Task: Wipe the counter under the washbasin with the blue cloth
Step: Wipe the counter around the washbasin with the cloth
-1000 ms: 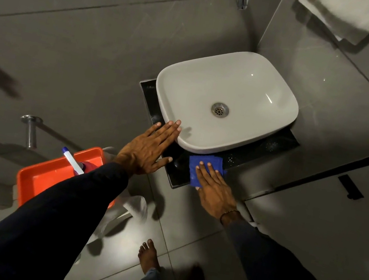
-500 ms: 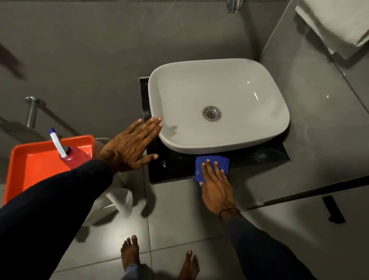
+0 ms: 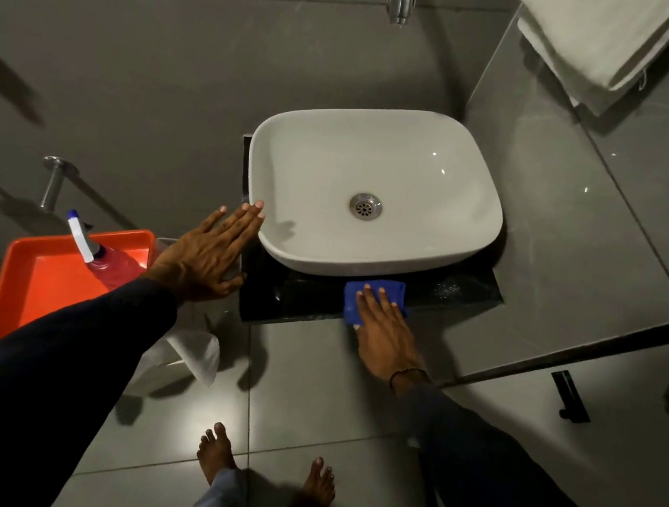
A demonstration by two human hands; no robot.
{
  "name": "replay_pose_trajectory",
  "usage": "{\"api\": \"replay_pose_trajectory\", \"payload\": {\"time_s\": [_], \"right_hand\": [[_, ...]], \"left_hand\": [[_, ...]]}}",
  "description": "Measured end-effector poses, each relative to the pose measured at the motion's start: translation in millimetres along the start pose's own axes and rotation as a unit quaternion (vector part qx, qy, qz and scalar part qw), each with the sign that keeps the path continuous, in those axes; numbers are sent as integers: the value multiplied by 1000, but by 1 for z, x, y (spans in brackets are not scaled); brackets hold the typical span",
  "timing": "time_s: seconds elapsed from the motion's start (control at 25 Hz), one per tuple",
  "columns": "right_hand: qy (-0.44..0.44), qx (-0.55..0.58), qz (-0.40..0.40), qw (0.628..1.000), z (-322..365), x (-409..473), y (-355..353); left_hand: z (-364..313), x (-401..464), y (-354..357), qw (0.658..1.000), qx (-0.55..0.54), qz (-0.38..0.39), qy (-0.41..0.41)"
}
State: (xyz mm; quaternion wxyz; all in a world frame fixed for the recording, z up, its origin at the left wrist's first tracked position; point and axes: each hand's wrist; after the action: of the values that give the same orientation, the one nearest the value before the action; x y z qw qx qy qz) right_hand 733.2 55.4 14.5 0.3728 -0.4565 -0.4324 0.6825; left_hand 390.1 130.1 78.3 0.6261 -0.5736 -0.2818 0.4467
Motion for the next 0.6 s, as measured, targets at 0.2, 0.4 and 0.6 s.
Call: {"api": "replay_pose_trajectory", "payload": {"time_s": [0.2, 0.4, 0.6], "right_hand": [[85, 36, -15, 996, -27, -3, -9], [1, 5, 20, 1000, -35, -11, -7], [168, -1, 22, 986, -113, -12, -34]], "left_hand": [[-4, 0, 1, 1000, -10, 15, -16], [-1, 0, 3, 1000, -22, 14, -11], [1, 2, 7, 999, -27, 19, -5]]}}
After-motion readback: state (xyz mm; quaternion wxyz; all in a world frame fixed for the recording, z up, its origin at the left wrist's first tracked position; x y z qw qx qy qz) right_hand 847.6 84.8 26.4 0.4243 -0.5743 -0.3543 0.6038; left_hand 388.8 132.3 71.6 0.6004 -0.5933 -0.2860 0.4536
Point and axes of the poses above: each hand's wrist, its own x-axis towards the middle knuckle, its own y-axis out of the palm, z = x × y, and after that the axes turned 4 degrees about -y, right-handed
